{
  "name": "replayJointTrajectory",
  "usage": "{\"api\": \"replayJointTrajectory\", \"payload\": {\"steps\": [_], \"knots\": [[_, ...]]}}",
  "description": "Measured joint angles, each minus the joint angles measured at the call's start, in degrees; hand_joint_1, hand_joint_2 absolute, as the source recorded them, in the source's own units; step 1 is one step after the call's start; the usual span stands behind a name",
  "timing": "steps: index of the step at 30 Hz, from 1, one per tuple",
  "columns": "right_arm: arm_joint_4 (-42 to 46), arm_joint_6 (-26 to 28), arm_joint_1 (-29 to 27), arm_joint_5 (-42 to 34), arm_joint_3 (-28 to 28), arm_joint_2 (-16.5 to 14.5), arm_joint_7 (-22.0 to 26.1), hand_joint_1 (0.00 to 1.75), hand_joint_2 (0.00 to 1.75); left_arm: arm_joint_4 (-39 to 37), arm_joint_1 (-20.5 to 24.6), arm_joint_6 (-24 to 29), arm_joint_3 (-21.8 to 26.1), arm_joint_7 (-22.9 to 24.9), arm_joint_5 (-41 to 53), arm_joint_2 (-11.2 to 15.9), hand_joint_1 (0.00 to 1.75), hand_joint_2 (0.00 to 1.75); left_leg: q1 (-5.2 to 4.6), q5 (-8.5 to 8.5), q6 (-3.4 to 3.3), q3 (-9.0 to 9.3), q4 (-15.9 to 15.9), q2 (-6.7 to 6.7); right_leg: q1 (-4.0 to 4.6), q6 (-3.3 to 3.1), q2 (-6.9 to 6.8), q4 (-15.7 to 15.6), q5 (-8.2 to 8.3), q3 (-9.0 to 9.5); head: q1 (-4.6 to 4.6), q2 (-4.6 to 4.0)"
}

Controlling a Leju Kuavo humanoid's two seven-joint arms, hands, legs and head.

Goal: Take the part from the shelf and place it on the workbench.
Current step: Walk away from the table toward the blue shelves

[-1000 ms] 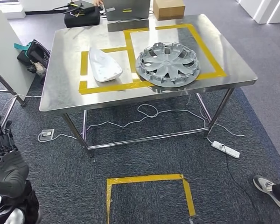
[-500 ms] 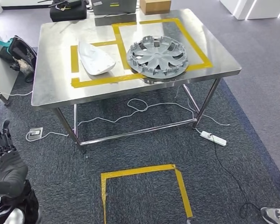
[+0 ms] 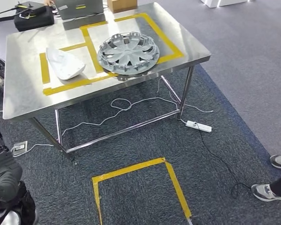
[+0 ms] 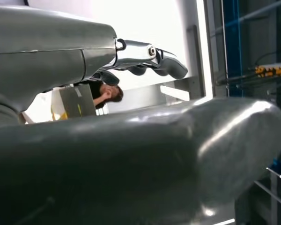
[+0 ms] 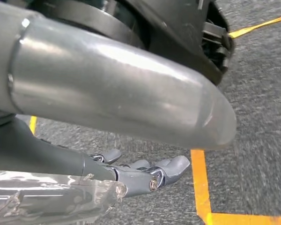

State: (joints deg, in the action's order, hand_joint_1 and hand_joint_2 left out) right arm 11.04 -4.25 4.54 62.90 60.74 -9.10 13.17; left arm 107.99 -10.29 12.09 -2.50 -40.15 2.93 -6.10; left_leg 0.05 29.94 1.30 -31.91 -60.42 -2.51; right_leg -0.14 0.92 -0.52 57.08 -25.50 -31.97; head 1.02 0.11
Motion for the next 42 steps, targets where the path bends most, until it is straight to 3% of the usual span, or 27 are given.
{"api": "replayJointTrajectory", "payload": {"steps": [2, 3, 4, 5, 6, 8, 10, 12, 13, 15, 17, 19, 20, 21, 23, 25, 27, 29, 30, 32, 33, 34, 35, 37, 39, 41, 42], "knots": [[0.00, -0.08, 0.39, 0.05, 0.00, -0.17, 0.96, 0.00, 0.00, 0.15, -0.16, -0.99, 0.36, 0.00, -0.47, -0.01, 0.00, 0.00, 0.05, 3.76, 0.21, -3.83, -7.81, 1.76, -0.03, -0.41, 1.21, 0.01, 0.30, -0.52, -0.05, 0.00], [0.00, -0.13, 0.51, 0.09, 0.00, -0.24, 1.35, 0.00, 0.00, 0.16, -0.28, -1.63, 0.47, 0.00, -0.63, -0.02, 0.00, 0.00, 0.05, 4.72, 0.20, -5.45, -10.95, 2.01, -0.03, -0.49, 1.88, 0.02, 0.43, -0.72, -0.05, 0.00], [0.00, -0.18, 0.56, 0.11, 0.00, -0.26, 1.64, 0.00, 0.00, 0.16, -0.41, -2.19, 0.57, 0.00, -0.69, -0.03, 0.00, 0.00, 0.06, 4.53, 0.13, -6.22, -12.26, 2.12, -0.03, -0.48, 2.58, 0.03, 0.54, -0.86, -0.04, 0.00], [0.00, -0.21, 0.56, 0.14, 0.00, -0.27, 1.83, 0.00, 0.00, 0.16, -0.50, -2.62, 0.64, 0.00, -0.70, -0.04, 0.00, 0.00, 0.08, 3.24, 0.01, -5.91, -11.39, 2.23, -0.04, -0.40, 3.29, 0.04, 0.64, -0.92, -0.03, 0.00], [0.00, -0.23, 0.57, 0.15, 0.00, -0.28, 1.96, 0.00, 0.00, 0.16, -0.57, -2.92, 0.70, 0.00, -0.69, -0.05, 0.00, 0.00, 0.12, 1.16, -0.12, -4.60, -8.56, 2.54, -0.07, -0.27, 4.03, 0.05, 0.74, -0.93, -0.03, 0.00], [0.00, -0.27, 0.74, 0.15, 0.00, -0.30, 2.10, 0.00, 0.00, 0.16, -0.62, -3.17, 0.76, 0.00, -0.67, -0.07, 0.00, 0.00, 0.42, -2.59, -0.36, -1.09, -1.07, 4.84, -0.02, 0.14, 5.36, 0.22, 0.92, -1.14, -0.05, 0.00], [0.00, -0.28, 1.07, 0.15, 0.00, -0.32, 2.17, 0.00, 0.00, 0.16, -0.76, -3.28, 0.90, 0.01, -0.64, -0.12, 0.00, 0.00, 0.71, -3.59, -0.54, 0.61, 3.08, 6.78, 0.06, 0.72, 6.59, 0.49, 1.21, -1.87, -0.02, 0.00], [0.00, -0.30, 1.14, 0.15, 0.00, -0.32, 2.21, 0.00, 0.00, 0.16, -0.88, -3.34, 1.06, 0.03, -0.63, -0.23, 0.00, 0.00, 0.75, -3.47, -0.92, 0.57, 3.64, 6.16, -0.11, 1.35, 7.76, 0.51, 1.58, -2.68, 0.03, 0.00], [0.00, -0.29, 1.03, 0.15, 0.00, -0.32, 2.21, 0.00, 0.00, 0.16, -0.88, -3.35, 1.13, 0.04, -0.63, -0.29, 0.00, 0.00, 0.76, -3.58, -1.20, 0.54, 3.71, 5.55, -0.11, 1.65, 7.44, 0.77, 1.43, -3.07, 0.05, 0.00], [0.00, -0.28, 0.83, 0.11, 0.00, -0.32, 2.01, 0.00, 0.00, 0.16, -0.90, -3.32, 1.23, 0.04, -0.49, -0.44, 0.00, 0.00, 0.82, -3.75, -1.87, 0.58, 3.87, 4.14, 0.01, 2.18, 4.87, 4.14, -0.69, -4.89, 0.54, 0.00], [-0.01, -0.31, 0.79, 0.09, 0.00, -0.33, 0.90, 0.00, 0.00, 0.16, -1.42, -2.98, 1.31, 0.04, -0.01, -0.52, 0.00, 0.00, 0.56, -3.71, -2.30, 0.56, 3.85, 2.64, 0.05, 2.59, 1.84, 11.55, -4.43, -8.19, 1.02, 0.00], [-0.02, -0.35, 0.49, 0.27, 0.00, -0.43, -1.56, 0.00, 0.00, 0.16, -2.31, -2.24, 1.36, 0.04, 0.48, -0.52, 0.00, 0.00, 0.39, -3.62, -2.43, 0.59, 3.82, 1.07, -0.04, 2.74, 0.97, 16.80, -6.16, -10.35, 1.04, 0.00], [-0.02, -0.36, 0.20, 0.45, 0.00, -0.52, -3.18, 0.00, 0.00, 0.16, -2.81, -1.93, 1.43, 0.04, 0.50, -0.52, 0.00, 0.00, 0.36, -3.57, -2.44, 0.63, 3.81, 0.38, -0.04, 2.72, 0.78, 16.50, -5.57, -9.94, 1.05, 0.00], [-0.03, -0.37, -0.11, 0.66, 0.00, -0.63, -4.67, 0.00, 0.00, 0.17, -3.33, -1.76, 1.55, 0.04, 0.48, -0.54, 0.00, 0.00, 0.35, -3.51, -2.38, 0.72, 3.81, -0.22, -0.03, 2.64, 0.51, 13.95, -4.13, -8.35, 1.05, 0.00], [-0.03, -0.46, -0.48, 1.04, 0.00, -0.90, -6.54, 0.00, 0.00, 0.48, -4.50, -1.70, 1.91, 0.04, 0.59, -0.57, 0.00, 0.00, 0.17, -3.26, -2.04, 0.98, 3.74, -1.34, 0.22, 2.30, -1.39, 5.97, -1.15, -3.67, 1.10, 0.00], [-0.03, -0.62, -0.45, 1.36, 0.00, -1.32, -6.62, 0.00, 0.00, 1.07, -5.32, -2.14, 2.43, 0.04, 0.87, -0.66, 0.00, 0.00, -0.15, -3.06, -1.56, 1.12, 3.62, -2.40, 0.53, 1.72, -2.71, 1.38, -0.11, -1.09, 1.08, 0.00], [-0.04, -0.80, -0.41, 1.48, -0.01, -1.74, -5.33, 0.00, 0.00, 1.17, -5.37, -3.21, 2.86, 0.04, 1.13, -0.81, 0.00, 0.00, -0.26, -3.02, -1.12, 1.23, 3.64, -3.40, 0.63, 1.12, -1.85, 1.00, -0.08, -1.15, 1.08, 0.00], [-0.04, -0.87, -0.40, 1.22, -0.02, -1.97, -2.84, 0.00, 0.00, -0.20, -4.34, -4.04, 3.00, 0.42, 2.47, -0.95, 0.00, 0.00, -0.11, -2.20, -0.47, 1.07, 2.90, -2.45, 0.41, 0.48, -0.72, 0.76, 0.25, -1.23, 1.03, 0.00], [-0.04, -0.81, -0.23, 0.91, -0.02, -2.02, -1.52, 0.00, 0.00, -1.79, -3.41, -4.19, 3.00, 0.98, 3.95, -0.95, 0.00, 0.00, -0.03, -1.01, -0.14, 0.35, 1.23, -1.19, 0.24, 0.13, -0.21, 0.61, 0.47, -1.23, 0.97, 0.00], [-0.04, -0.61, 0.48, 0.06, -0.01, -2.02, 0.48, 0.00, 0.00, -8.10, -0.63, -4.15, 2.64, 3.05, 8.57, -0.78, 0.00, 0.00, 0.07, 2.46, 0.28, -2.84, -5.35, 1.37, 0.05, -0.26, 0.89, 0.50, 0.83, -1.49, 0.84, 0.00], [-0.04, -0.51, 0.93, -0.30, -0.01, -1.97, 0.95, 0.00, 0.00, -12.94, 1.19, -4.04, 2.16, 4.04, 10.84, -0.66, 0.00, 0.00, 0.10, 3.81, 0.35, -4.69, -8.94, 1.80, 0.04, -0.32, 1.51, 0.51, 1.00, -1.69, 0.85, 0.00], [-0.03, -0.42, 1.38, -0.59, 0.00, -1.89, 1.16, 0.00, 0.00, -18.67, 3.30, -3.85, 1.52, 4.64, 12.63, -0.55, 0.00, 0.00, 0.11, 4.24, 0.35, -6.01, -11.30, 1.96, 0.03, -0.28, 2.20, 0.52, 1.17, -1.88, 0.84, 0.00], [-0.03, -0.37, 1.79, -0.78, 0.00, -1.78, 1.15, 0.00, 0.00, -24.83, 5.50, -3.50, 0.80, 4.79, 13.70, -0.49, 0.00, 0.00, 0.15, 3.54, 0.29, -6.37, -11.69, 2.04, 0.02, -0.20, 2.94, 0.53, 1.35, -2.05, 0.85, 0.00], [-0.02, -0.32, 2.45, -0.97, 0.00, -1.54, 0.98, 0.00, 0.00, -36.98, 9.83, -2.64, -0.39, 4.69, 14.45, -0.54, 0.00, 0.00, 0.37, -0.28, 0.12, -4.05, -6.73, 2.84, -0.08, 0.11, 4.60, 0.59, 1.70, -2.31, 0.85, 0.00], [-0.01, -0.32, 2.91, -0.91, -0.02, -1.42, 1.04, 0.00, 0.00, -48.47, 13.76, -1.75, -1.02, 5.35, 14.31, -0.71, 0.00, 0.00, 0.77, -2.98, -0.05, -0.74, 0.13, 5.40, -0.06, 0.65, 6.30, 0.88, 2.02, -2.79, 0.85, 0.01], [0.00, -0.30, 3.02, -0.73, -0.08, -1.37, 1.44, 0.00, 0.00, -58.93, 16.55, -0.68, -1.22, 5.68, 13.97, -0.85, 0.00, 0.00, 0.82, -3.18, -0.44, 0.44, 2.98, 6.71, -0.21, 1.40, 7.82, 0.93, 2.46, -3.52, 0.79, 0.01], [0.00, -0.27, 2.85, -0.68, -0.10, -1.35, 1.65, 0.00, 0.00, -63.05, 17.40, -0.24, -1.25, 5.53, 13.83, -0.96, 0.00, 0.00, 0.74, -3.20, -0.79, 0.44, 3.19, 6.19, -0.39, 1.79, 8.50, 0.79, 2.72, -3.82, 0.77, 0.01]]}}
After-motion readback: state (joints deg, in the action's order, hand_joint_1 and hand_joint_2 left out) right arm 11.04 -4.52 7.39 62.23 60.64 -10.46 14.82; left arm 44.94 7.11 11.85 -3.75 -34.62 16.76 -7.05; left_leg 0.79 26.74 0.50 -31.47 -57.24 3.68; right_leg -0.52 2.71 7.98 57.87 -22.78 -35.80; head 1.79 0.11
